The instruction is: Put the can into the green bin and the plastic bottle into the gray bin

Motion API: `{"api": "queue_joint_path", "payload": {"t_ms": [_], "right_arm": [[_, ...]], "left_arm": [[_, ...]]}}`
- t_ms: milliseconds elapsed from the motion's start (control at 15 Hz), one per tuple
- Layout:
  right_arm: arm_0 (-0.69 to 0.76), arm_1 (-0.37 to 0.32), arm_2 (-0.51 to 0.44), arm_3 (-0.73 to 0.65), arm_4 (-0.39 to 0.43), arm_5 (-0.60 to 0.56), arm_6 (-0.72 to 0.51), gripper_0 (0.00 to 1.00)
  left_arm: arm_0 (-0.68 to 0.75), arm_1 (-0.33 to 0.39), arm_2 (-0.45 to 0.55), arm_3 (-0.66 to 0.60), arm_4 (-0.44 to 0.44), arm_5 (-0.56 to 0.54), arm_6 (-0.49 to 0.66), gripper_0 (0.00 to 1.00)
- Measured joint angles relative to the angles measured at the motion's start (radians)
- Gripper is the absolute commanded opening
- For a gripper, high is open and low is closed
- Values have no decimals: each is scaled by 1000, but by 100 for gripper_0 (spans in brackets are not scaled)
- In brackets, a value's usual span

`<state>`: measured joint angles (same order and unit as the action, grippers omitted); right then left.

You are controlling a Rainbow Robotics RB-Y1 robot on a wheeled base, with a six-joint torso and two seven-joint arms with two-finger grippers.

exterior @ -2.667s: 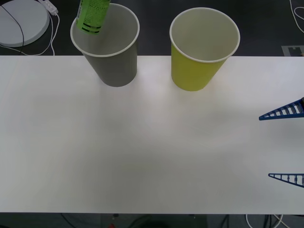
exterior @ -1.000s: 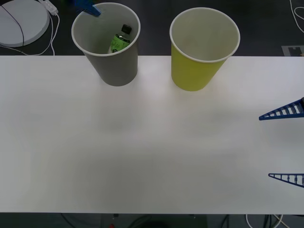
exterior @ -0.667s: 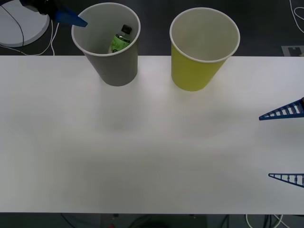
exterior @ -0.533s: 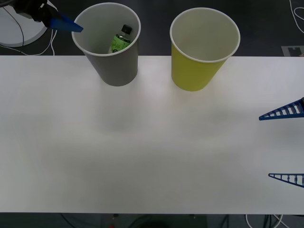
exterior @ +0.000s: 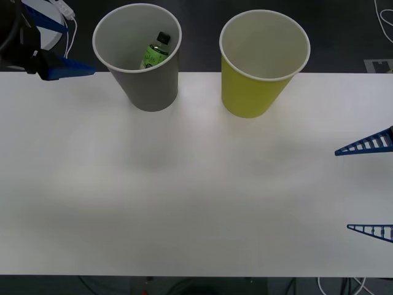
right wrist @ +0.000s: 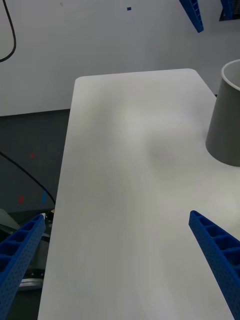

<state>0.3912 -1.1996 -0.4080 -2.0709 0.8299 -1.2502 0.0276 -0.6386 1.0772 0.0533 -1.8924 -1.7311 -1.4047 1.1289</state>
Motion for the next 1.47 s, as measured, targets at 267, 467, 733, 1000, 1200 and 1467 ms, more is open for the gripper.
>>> {"api": "queue_joint_path", "payload": {"t_ms": [267, 467, 733, 1000, 1200, 1467], "right_arm": [[0, 0, 0, 0, 0, 0, 0, 100], [0, 0, 0, 0, 0, 0, 0, 100], [0, 0, 0, 0, 0, 0, 0, 100], [0, 0, 0, 0, 0, 0, 0, 100], [0, 0, 0, 0, 0, 0, 0, 100], [0, 0, 0, 0, 0, 0, 0, 100]], "left_arm": [[149, 12, 102, -33, 144, 3, -115, 100], [284, 26, 187, -36, 262, 3, -297, 100], [440, 27, 276, -61, 349, 3, -481, 100], [563, 26, 342, -89, 425, 3, -626, 100], [636, 27, 379, -91, 479, 3, -727, 100], [723, 34, 417, -109, 542, 2, -786, 100]]}}
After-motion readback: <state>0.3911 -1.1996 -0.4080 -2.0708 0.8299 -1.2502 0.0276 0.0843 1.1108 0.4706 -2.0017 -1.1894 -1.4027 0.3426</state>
